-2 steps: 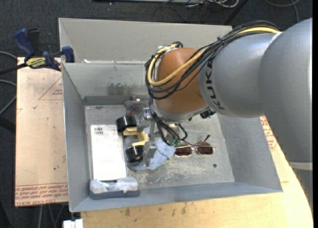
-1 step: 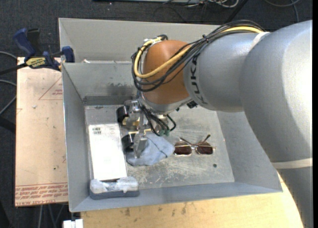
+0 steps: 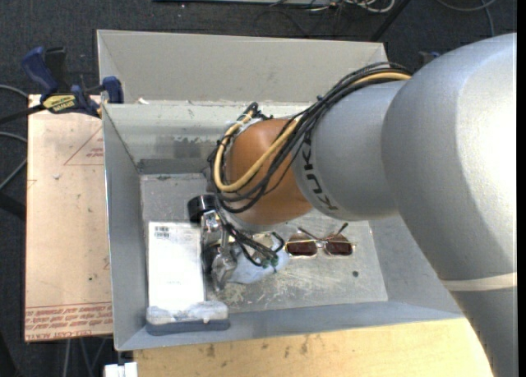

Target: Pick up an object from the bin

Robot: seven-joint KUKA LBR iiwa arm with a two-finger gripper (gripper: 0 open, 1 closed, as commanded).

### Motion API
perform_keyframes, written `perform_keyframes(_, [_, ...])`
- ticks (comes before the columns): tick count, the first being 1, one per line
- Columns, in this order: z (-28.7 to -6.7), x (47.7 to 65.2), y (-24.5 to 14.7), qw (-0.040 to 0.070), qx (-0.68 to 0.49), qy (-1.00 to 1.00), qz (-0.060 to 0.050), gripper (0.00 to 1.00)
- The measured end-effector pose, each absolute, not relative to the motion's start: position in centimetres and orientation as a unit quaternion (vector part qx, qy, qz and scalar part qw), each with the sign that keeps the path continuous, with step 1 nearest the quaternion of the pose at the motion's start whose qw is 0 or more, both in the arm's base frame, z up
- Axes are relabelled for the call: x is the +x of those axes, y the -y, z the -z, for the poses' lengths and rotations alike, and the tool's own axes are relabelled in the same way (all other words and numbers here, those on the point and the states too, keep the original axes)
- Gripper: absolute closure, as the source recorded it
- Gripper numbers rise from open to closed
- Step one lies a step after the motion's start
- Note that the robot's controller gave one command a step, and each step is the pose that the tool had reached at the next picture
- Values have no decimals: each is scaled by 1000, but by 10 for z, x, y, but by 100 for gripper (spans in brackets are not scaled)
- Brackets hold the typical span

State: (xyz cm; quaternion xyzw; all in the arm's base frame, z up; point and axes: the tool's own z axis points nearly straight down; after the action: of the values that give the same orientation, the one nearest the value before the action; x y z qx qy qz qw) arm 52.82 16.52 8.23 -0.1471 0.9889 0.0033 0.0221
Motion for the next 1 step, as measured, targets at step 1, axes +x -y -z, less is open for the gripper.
perform_keyframes(1, [-82, 528, -165, 22, -147, -989, -3, 100])
